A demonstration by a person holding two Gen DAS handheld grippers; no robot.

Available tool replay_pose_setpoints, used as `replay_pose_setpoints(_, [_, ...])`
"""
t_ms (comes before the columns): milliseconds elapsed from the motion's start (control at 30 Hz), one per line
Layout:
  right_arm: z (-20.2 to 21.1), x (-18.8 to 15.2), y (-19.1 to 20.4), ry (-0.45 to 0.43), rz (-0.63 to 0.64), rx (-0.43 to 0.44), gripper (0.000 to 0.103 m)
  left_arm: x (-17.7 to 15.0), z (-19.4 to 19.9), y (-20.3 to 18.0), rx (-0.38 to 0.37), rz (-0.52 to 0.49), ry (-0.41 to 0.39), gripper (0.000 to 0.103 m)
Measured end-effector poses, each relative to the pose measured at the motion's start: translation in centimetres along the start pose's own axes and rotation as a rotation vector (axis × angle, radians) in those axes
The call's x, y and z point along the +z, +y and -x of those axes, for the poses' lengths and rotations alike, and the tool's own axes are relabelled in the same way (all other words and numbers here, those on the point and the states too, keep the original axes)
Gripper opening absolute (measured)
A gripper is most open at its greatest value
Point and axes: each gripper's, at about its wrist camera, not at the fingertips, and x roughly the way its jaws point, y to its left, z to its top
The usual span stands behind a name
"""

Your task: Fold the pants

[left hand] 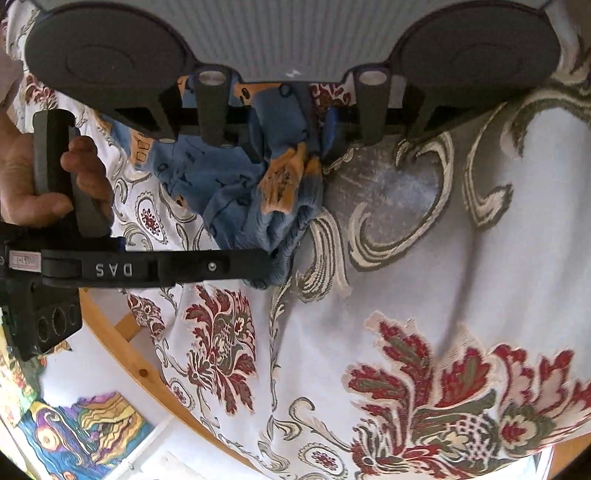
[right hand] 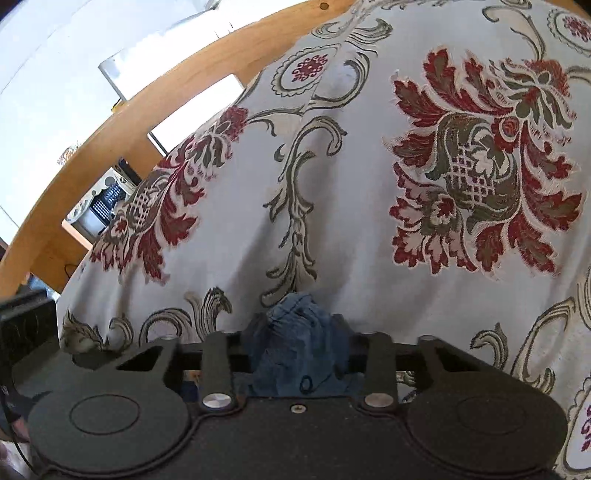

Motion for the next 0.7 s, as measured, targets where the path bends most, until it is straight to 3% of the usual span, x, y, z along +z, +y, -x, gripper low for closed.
replay_pose_setpoints(67, [0.6, -0.6, 0.2, -0.032, -0.013, -0.002, 0.035, 0.0, -0.3, 0.0, 0.004, -0.006, 0.0, 0.019])
replay_pose_setpoints(133, [1.2, -1.3, 0.6, -0.064, -0.021, -0.038, 0.042, 0.1, -0.4, 0.2, 0.001, -0.004, 0.002, 0.013])
replay_pose_setpoints(200, [2.6, -2.4, 0.8, -0.145, -0.079, -0.088, 0.063, 0.0, -0.3, 0.2, -0.005, -0.003, -0.004, 0.012])
replay_pose_setpoints(233, [3.6, -3.3, 1.0, -0.199, -0.109, -0.117, 0.064, -0.1, -0.2, 0.3, -0.01, -0.001, -0.009, 0.012])
replay_pose_setpoints(367, [7.1, -8.0, 2.4, -0.301, -0.135, -0.246, 0.064, 0.0, -0.2, 0.6, -0.018, 0.006, -0.006, 0.015])
replay_pose_setpoints(433, [8.3, -10.5, 3.5, -0.299, -0.114, -0.345, 0.061, 0.2, -0.2, 0.9, -0.029, 0.033, 0.002, 0.016])
replay_pose_setpoints(567, [8.3, -15.2, 6.5, -0.258, -0.073, -0.461, 0.054, 0.3, -0.1, 0.9, -0.025, 0.071, -0.001, 0.019])
replay_pose_setpoints(700, [6.6, -17.7, 10.0, -0.258, 0.021, -0.568, 0.039, 0.3, 0.3, 0.3, -0.008, 0.085, -0.029, 0.033])
